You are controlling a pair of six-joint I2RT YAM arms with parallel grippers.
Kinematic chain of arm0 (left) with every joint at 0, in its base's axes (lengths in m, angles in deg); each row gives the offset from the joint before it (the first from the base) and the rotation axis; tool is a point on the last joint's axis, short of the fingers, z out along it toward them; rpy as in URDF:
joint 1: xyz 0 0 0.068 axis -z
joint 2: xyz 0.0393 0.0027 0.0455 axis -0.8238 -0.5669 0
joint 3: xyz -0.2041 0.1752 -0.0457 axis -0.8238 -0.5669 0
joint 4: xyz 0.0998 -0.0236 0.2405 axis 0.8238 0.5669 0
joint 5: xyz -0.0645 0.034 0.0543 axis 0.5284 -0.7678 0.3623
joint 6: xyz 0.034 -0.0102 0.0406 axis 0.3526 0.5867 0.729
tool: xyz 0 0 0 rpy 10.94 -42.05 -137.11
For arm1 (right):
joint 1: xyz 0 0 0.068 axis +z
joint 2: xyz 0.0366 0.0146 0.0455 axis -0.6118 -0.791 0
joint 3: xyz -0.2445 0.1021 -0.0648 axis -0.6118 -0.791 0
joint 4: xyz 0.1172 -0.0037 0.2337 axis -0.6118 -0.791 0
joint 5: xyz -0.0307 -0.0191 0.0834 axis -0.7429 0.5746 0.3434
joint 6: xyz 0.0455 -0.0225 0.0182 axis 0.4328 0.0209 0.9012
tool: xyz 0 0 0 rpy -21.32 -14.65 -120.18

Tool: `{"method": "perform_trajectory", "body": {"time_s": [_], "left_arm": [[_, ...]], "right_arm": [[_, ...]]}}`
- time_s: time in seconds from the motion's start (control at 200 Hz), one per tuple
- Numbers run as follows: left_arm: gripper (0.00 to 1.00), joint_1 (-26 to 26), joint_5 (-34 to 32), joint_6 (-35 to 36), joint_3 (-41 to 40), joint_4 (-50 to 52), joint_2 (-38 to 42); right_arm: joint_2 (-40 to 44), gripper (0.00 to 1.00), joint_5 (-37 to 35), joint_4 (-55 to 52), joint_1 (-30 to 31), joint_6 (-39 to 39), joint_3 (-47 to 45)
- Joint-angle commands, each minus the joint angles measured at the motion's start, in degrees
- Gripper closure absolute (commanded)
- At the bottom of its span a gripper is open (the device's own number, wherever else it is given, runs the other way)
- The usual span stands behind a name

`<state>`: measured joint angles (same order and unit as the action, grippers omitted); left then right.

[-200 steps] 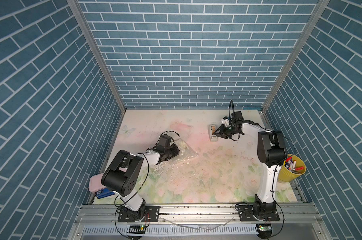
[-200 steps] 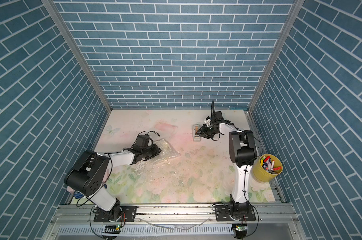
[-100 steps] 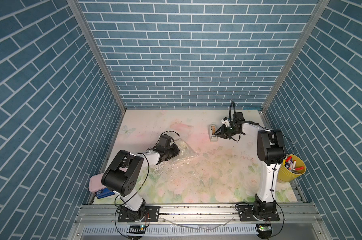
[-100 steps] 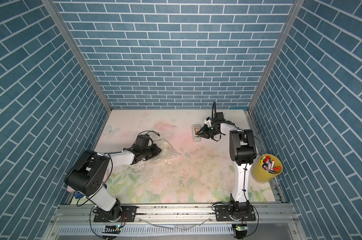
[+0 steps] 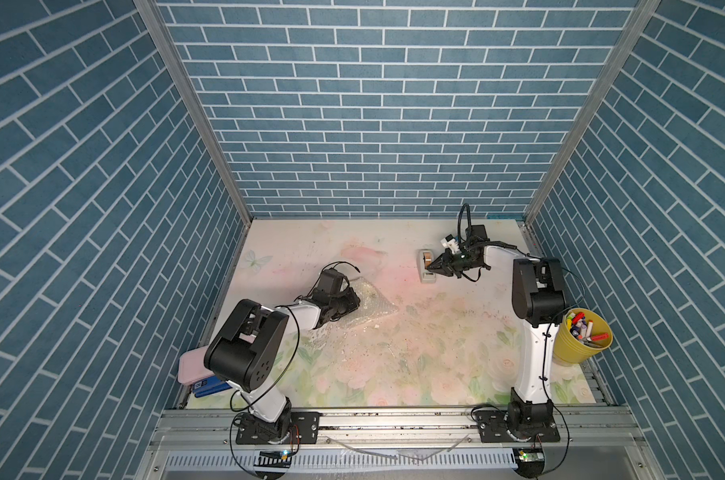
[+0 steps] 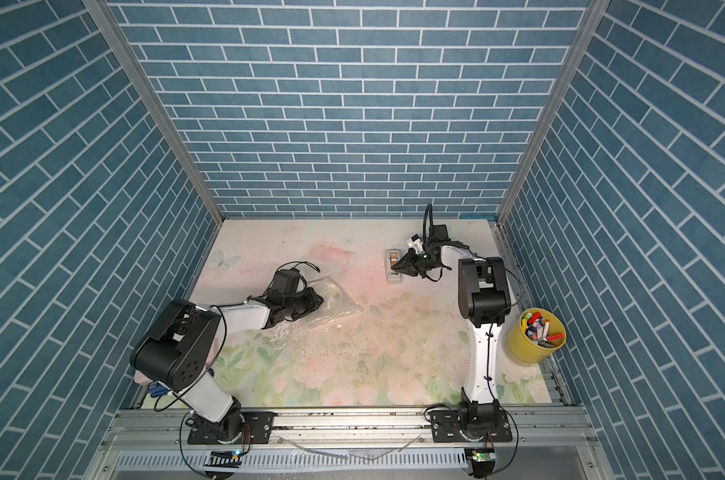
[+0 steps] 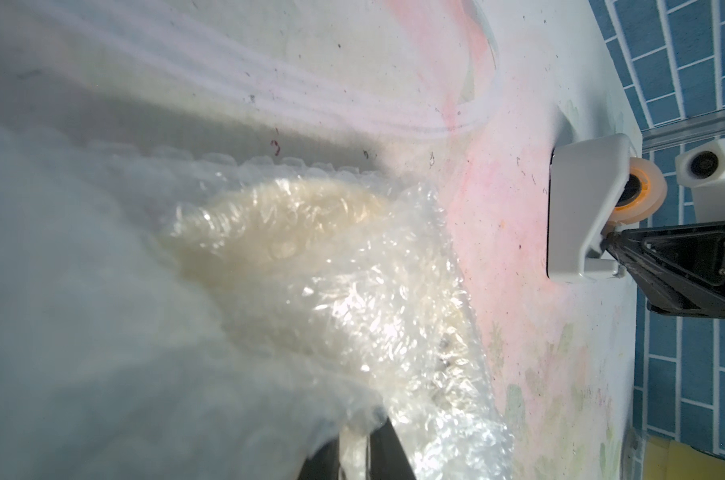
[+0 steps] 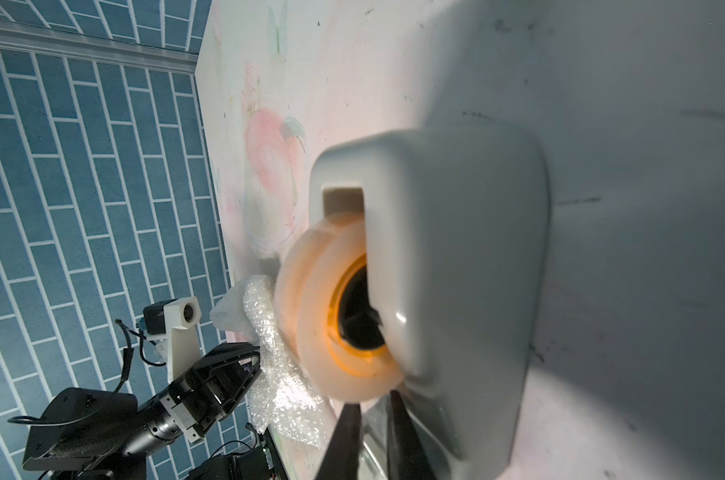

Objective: Wrap dinner plates in bubble wrap
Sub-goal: Pull the tape from the tape cutter.

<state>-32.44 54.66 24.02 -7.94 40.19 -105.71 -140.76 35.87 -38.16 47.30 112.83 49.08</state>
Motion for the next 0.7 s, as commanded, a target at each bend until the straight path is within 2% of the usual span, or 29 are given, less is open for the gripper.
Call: {"method": "perform_trajectory", "body": {"time_s": [0.0, 0.325, 0.445, 0.595, 0.695], "left_arm": [[0.83, 0.39, -0.92, -0.08, -2.04, 6.21, -2.78], [0.83, 0.42, -0.75, -0.20, -1.96, 5.99, -3.13], [0.83, 0.44, -0.80, -0.23, -2.04, 5.86, -3.22], [0.84, 0.40, -0.87, -0.23, -2.20, 5.69, -3.29], [0.84, 0.44, -0.83, -0.35, -2.22, 5.50, -3.48]], "right_arm": [[-1.38, 0.83, 0.44, -2.00, -0.22, -2.63, 1.85], [-2.68, 0.89, 1.18, -2.81, -0.18, -2.93, 3.26], [-3.08, 0.82, 1.50, -3.59, -0.20, -3.32, 3.54], [-2.53, 1.00, 1.12, -2.90, -0.18, -3.08, 2.97], [-1.26, 1.00, 1.61, -1.61, -0.21, -2.19, 2.12]]}}
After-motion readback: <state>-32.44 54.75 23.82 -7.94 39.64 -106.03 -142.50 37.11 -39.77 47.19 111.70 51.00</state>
